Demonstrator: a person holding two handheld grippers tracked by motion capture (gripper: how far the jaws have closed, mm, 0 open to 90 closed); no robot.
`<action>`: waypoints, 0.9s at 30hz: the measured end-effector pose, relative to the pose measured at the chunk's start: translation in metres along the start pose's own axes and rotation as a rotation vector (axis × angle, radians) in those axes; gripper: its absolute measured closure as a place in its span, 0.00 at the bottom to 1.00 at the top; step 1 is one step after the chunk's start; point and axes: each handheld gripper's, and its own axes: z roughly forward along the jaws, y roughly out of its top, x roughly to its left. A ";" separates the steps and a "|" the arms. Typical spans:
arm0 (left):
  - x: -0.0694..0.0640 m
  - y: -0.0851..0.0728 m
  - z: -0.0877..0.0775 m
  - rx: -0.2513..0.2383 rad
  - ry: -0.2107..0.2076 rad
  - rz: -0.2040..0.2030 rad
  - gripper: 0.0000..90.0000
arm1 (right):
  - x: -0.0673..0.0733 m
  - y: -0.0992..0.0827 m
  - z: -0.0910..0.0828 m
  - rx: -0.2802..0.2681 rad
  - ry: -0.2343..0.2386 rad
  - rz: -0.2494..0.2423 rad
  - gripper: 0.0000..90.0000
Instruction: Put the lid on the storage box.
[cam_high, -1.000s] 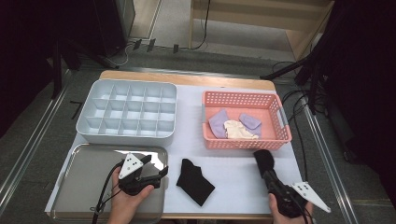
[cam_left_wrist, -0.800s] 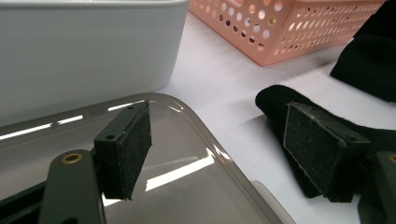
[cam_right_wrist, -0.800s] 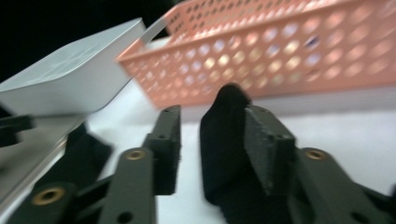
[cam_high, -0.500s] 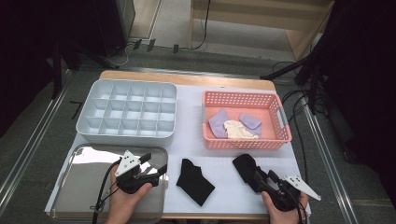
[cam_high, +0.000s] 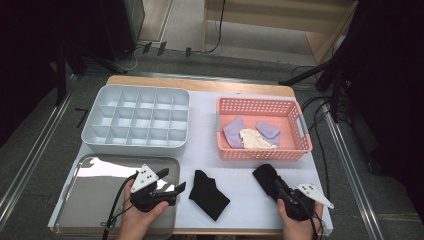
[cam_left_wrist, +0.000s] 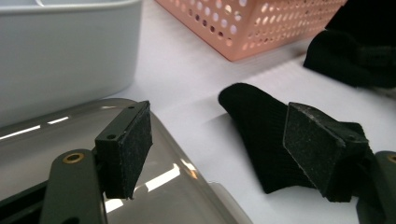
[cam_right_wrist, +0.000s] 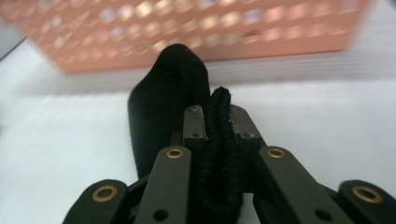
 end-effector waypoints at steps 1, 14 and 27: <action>-0.002 -0.002 0.002 0.007 -0.009 0.006 0.27 | -0.004 0.001 -0.002 -0.009 -0.017 0.016 0.89; -0.015 0.001 0.009 0.059 -0.064 0.010 0.43 | 0.020 0.000 -0.043 -0.193 0.040 -0.044 0.55; -0.022 -0.003 0.022 0.129 -0.094 0.014 0.56 | 0.117 -0.041 -0.007 0.093 0.427 -0.111 0.62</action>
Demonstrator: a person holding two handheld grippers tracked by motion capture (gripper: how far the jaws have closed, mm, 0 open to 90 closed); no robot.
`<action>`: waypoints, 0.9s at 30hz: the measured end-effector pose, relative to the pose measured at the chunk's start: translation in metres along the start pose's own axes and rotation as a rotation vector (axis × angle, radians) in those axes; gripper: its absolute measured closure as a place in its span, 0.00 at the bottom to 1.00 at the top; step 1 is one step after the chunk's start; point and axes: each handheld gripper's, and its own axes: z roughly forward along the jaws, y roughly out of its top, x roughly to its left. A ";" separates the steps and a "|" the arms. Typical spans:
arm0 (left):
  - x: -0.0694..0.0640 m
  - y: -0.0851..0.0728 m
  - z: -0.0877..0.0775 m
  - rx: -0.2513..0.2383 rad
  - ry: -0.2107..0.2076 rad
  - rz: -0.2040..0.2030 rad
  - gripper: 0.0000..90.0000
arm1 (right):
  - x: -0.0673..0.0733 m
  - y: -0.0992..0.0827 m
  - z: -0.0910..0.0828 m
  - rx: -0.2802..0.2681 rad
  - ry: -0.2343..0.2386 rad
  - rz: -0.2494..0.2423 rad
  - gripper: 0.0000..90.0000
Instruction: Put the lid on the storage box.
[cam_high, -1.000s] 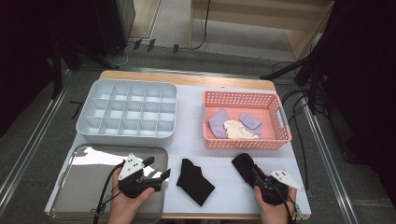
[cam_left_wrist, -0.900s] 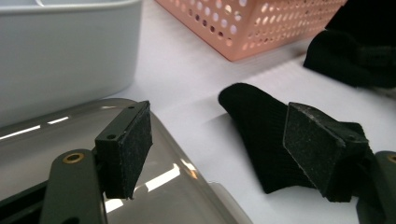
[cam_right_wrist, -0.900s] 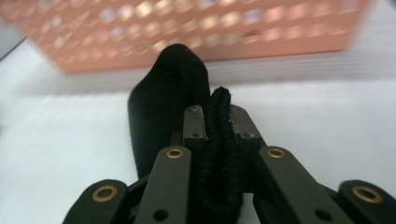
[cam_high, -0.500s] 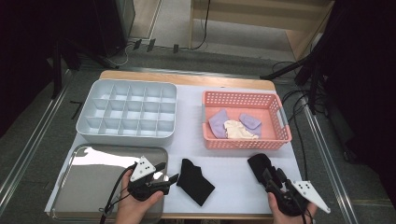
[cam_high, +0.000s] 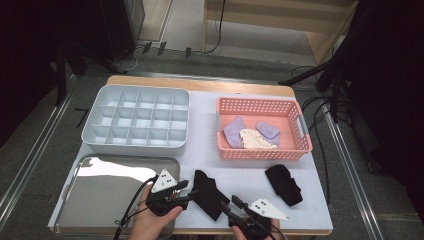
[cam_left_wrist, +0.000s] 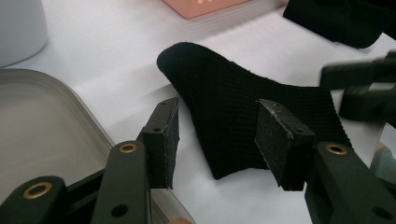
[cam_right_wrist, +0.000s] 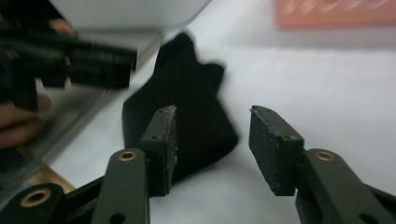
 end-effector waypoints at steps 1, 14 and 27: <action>0.000 0.000 -0.001 -0.004 -0.002 -0.003 0.56 | 0.004 -0.003 0.005 0.026 -0.009 -0.020 0.68; 0.005 0.000 -0.012 -0.040 0.002 -0.020 0.54 | -0.035 0.017 -0.023 -0.024 -0.163 -0.011 0.96; 0.008 -0.001 -0.013 -0.051 0.003 -0.040 0.52 | -0.081 0.027 -0.056 -0.190 -0.298 0.101 0.74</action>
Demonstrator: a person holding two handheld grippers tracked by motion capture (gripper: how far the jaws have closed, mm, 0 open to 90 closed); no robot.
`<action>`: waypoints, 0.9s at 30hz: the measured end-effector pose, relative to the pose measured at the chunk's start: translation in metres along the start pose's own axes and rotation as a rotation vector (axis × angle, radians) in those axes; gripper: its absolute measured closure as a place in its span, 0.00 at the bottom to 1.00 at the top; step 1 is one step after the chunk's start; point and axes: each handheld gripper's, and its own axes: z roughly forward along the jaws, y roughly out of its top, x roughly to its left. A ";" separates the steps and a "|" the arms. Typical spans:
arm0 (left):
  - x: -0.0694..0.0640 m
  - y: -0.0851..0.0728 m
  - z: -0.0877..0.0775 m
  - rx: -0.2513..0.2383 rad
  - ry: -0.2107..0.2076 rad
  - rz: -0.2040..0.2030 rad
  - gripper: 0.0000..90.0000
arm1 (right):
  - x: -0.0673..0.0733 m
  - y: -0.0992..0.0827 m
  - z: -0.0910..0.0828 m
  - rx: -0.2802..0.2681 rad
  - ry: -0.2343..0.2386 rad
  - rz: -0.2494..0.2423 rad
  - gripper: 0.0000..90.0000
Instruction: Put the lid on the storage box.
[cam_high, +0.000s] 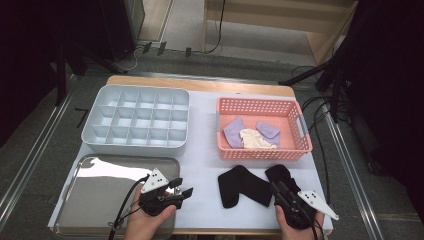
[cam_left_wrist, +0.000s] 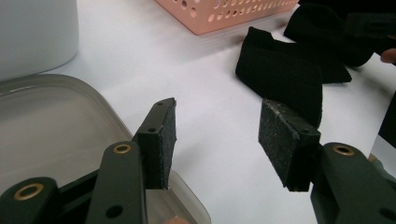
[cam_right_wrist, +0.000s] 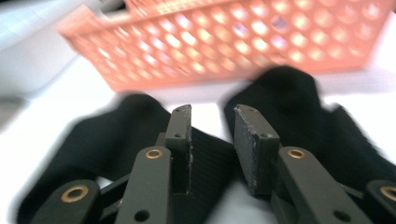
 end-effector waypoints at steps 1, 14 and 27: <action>0.000 0.000 0.001 0.001 0.003 0.003 0.52 | 0.005 0.000 0.001 -0.007 0.017 0.002 0.74; -0.001 0.001 0.001 -0.020 -0.013 -0.021 0.51 | 0.071 -0.015 0.050 0.184 0.163 -0.111 0.95; 0.001 0.002 0.001 -0.032 -0.026 -0.036 0.45 | 0.115 -0.031 0.036 0.155 0.328 -0.311 0.55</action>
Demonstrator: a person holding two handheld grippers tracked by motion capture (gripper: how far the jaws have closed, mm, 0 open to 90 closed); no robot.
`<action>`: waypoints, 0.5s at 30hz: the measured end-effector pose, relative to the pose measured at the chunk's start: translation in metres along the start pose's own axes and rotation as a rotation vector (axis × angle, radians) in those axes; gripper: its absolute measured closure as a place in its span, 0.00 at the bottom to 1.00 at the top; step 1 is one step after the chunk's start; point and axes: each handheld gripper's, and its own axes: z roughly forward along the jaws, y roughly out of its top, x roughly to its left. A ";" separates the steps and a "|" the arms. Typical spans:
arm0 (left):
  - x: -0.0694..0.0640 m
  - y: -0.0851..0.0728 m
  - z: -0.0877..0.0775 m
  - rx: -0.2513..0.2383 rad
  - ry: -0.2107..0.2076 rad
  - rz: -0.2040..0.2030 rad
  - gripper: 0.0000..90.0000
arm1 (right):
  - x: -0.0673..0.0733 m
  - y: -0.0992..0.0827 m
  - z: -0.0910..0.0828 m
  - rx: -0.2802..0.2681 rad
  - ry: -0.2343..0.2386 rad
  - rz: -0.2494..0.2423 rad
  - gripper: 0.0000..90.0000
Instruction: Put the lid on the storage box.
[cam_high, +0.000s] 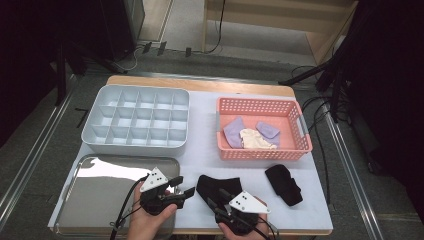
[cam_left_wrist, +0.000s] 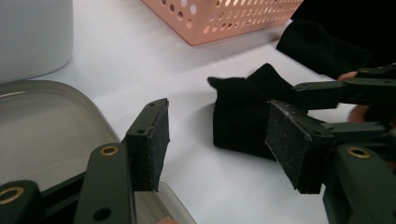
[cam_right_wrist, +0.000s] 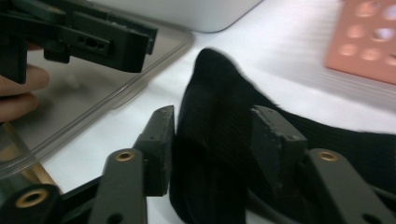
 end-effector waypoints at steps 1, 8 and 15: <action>0.001 0.000 0.000 0.003 0.004 0.000 0.46 | 0.001 -0.002 -0.006 -0.009 -0.023 0.013 0.54; -0.001 0.001 0.004 0.023 0.058 0.019 0.47 | 0.001 -0.019 -0.025 0.066 -0.040 0.143 0.62; -0.005 0.003 0.015 0.043 0.026 0.008 0.48 | 0.015 -0.028 -0.014 0.091 -0.094 0.043 0.87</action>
